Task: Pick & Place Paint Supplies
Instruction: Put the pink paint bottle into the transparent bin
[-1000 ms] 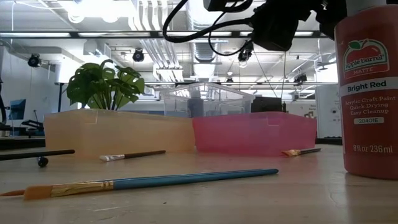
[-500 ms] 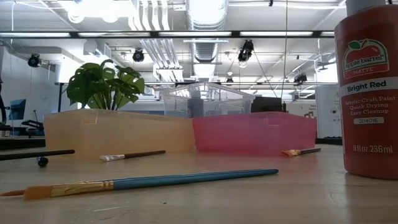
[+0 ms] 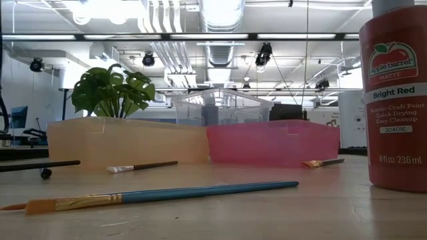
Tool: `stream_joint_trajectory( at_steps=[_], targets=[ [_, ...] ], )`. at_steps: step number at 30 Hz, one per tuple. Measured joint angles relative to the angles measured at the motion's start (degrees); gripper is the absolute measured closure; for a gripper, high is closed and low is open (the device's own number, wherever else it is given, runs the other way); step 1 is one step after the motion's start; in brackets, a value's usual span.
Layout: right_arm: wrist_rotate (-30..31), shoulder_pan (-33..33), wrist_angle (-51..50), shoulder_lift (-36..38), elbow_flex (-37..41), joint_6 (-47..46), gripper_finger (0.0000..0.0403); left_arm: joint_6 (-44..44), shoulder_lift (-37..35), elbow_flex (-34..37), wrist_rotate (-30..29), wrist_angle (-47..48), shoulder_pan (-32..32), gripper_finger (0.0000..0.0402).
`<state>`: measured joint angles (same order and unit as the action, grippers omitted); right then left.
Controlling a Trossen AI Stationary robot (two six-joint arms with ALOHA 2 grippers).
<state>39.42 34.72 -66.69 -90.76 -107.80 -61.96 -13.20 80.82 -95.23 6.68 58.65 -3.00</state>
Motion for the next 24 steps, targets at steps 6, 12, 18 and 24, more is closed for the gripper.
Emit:
stream_joint_trajectory(
  at_steps=[6, 12, 18, 24],
  targets=[
    [2.56, 1.93, -0.44, 2.79, 3.78, 4.58, 0.0109, 0.77, 4.05, -0.06, -2.32, -8.08, -3.50, 0.0210],
    [1.87, 3.34, -0.20, 6.36, 4.85, 9.57, 0.0109, 7.30, 10.03, -0.78, -4.35, -13.31, -7.40, 0.0155],
    [2.78, 7.33, -0.35, 10.77, 5.40, 12.82, 0.0109, 8.81, 16.81, -2.78, -5.99, -20.66, -12.96, 0.0098],
    [2.77, 10.09, -0.50, 14.18, 8.36, 15.71, 0.0109, 13.07, 24.26, -8.46, -10.13, -26.25, -14.17, 0.0109]
  ],
)
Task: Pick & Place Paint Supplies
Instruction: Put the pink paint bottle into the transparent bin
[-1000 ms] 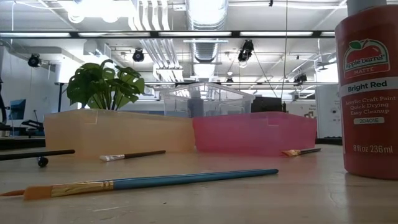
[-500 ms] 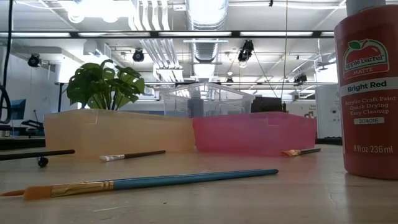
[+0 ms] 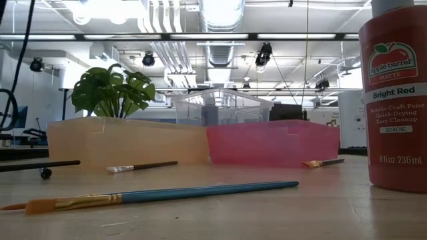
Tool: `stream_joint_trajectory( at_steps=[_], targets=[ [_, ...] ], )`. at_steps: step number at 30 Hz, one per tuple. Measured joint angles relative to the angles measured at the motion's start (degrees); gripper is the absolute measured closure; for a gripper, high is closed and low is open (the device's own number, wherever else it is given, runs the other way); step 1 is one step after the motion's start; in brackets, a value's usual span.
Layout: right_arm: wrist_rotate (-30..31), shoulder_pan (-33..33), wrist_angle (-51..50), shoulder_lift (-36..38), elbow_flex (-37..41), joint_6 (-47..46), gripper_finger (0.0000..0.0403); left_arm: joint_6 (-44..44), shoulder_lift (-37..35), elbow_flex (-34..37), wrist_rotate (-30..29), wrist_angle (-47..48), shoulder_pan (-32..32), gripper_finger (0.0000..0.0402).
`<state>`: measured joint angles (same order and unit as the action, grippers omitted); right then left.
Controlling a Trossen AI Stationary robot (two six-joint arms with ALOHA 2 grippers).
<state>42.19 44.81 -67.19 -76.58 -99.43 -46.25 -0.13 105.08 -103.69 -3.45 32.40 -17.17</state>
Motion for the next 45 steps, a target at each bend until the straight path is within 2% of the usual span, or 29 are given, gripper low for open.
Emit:
stream_joint_trajectory(
  at_steps=[6, 12, 18, 36, 45],
  targets=[
    [-0.25, 3.27, -0.07, 2.86, 4.63, -1.75, 0.0109, 2.35, 9.32, -7.70, 0.28, 0.00, -0.35, 0.0149],
    [-0.10, 6.83, 0.11, 4.98, 8.64, -5.76, 0.0109, 2.21, 17.23, -15.04, 0.49, 0.83, -0.55, 0.0153],
    [-0.06, 7.74, 0.22, 5.18, 9.81, -6.05, 0.0109, 2.14, 22.19, -18.26, 1.80, 0.44, -0.61, 0.0153],
    [1.78, 7.73, 0.23, 5.73, 9.90, -5.04, 0.0109, 1.85, 25.39, -17.91, 2.84, -1.54, -0.77, 0.0153],
    [1.95, 7.74, 0.23, 5.95, 9.90, -6.13, 0.0109, 1.65, 26.05, -17.85, 1.51, -2.21, -0.37, 0.0153]
  ],
)
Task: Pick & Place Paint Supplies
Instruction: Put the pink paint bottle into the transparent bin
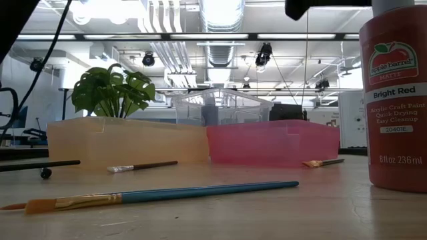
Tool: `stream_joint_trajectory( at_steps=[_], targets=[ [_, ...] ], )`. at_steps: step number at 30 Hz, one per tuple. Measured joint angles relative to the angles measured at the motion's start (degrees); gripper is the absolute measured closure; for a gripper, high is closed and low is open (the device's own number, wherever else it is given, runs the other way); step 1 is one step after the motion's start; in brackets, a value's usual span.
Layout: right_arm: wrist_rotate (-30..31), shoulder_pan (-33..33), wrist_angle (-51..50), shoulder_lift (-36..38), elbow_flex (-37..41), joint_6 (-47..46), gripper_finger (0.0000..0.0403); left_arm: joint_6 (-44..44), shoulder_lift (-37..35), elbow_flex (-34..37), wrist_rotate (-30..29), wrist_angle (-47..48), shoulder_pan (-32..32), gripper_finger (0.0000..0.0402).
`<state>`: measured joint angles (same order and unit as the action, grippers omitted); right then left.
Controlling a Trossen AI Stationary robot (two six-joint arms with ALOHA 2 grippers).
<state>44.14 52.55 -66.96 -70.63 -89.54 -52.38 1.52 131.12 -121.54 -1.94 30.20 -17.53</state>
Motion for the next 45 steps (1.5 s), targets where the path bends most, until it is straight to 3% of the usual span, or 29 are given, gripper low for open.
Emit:
stream_joint_trajectory(
  at_steps=[19, 23, 32, 45],
  targets=[
    [0.08, -0.01, -0.13, 0.02, 0.00, -0.15, 0.0109, 2.10, 0.62, 3.76, 0.66, -4.90, 0.00, 0.0156],
    [0.07, -0.01, -0.19, 0.02, 0.00, -0.15, 0.0109, 3.04, 0.62, 3.76, 1.13, -4.84, 0.12, 0.0180],
    [-0.31, -0.01, -0.28, 0.02, 0.79, -0.48, 0.0109, 3.33, 0.62, 3.80, 1.95, -4.43, 0.17, 0.0279],
    [-0.68, 0.08, -0.20, 0.09, 0.83, -0.76, 0.0109, 7.21, -1.14, 3.80, 1.37, -2.71, 1.63, 0.0281]
  ],
)
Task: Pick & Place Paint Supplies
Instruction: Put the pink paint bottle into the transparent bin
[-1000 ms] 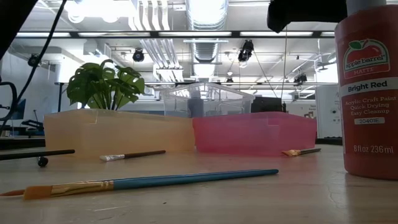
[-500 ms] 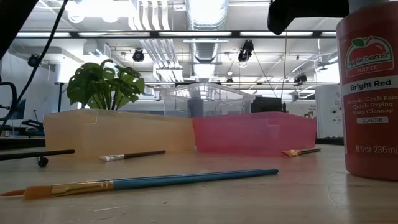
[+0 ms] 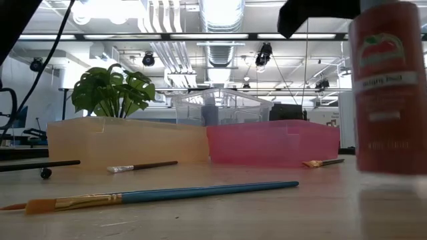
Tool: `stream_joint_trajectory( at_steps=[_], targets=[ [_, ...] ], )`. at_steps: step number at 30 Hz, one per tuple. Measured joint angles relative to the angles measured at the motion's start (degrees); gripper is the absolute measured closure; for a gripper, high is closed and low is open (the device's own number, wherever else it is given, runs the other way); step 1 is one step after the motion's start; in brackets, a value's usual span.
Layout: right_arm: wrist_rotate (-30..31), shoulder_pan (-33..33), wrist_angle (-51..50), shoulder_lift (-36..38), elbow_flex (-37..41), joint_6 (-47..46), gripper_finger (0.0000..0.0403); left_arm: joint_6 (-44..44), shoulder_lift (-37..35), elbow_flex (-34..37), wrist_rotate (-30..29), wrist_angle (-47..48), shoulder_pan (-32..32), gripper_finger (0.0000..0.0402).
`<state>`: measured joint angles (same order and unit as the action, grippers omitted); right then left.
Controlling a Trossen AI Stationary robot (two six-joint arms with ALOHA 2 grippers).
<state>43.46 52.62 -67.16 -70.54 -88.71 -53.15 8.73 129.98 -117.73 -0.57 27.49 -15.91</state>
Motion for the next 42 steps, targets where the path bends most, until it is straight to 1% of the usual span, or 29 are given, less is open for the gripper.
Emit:
stream_joint_trajectory(
  at_steps=[8, 13, 18, 24, 26, 29, 33, 37, 39, 42],
  targets=[
    [-0.04, 0.02, 0.07, 0.15, 0.00, 0.20, 0.0109, 0.60, -5.35, -0.06, -5.26, 1.66, 2.70, 0.0281],
    [-0.17, 0.02, 0.04, 0.80, 0.00, 0.59, 0.0109, 1.84, -9.54, -0.22, -11.92, 7.48, 5.27, 0.0281],
    [0.01, 0.02, 0.00, 1.55, 0.00, 1.19, 0.0109, 3.74, -14.29, -0.33, -17.87, 10.16, 9.28, 0.0281],
    [0.47, 0.00, -0.18, 2.37, 0.00, 1.32, 0.0109, 5.55, -18.62, -0.42, -21.60, 10.48, 15.89, 0.0281],
    [0.89, 0.01, -0.33, 2.64, 0.00, 1.53, 0.0109, 5.79, -19.06, -0.55, -22.74, 10.61, 18.25, 0.0281],
    [1.38, 0.00, -0.35, 3.00, 0.00, 1.92, 0.0109, 5.90, -19.27, -1.14, -22.83, 10.96, 21.35, 0.0281],
    [1.57, -0.02, -0.63, 3.30, 0.00, 1.94, 0.0109, 5.16, -19.25, -2.94, -24.39, 12.51, 24.07, 0.0281],
    [1.68, -0.02, -2.75, 3.53, 0.00, 0.39, 0.0109, 5.23, -19.25, -3.00, -25.89, 15.61, 26.87, 0.0281],
    [1.70, -0.02, -3.32, 3.57, 0.15, -0.37, 0.0109, 6.25, -19.16, -2.86, -27.32, 17.59, 27.98, 0.0281],
    [1.70, -0.02, -3.38, 3.77, 0.46, -0.46, 0.0109, 9.02, -19.19, -1.39, -28.35, 17.03, 29.04, 0.0281]
  ],
)
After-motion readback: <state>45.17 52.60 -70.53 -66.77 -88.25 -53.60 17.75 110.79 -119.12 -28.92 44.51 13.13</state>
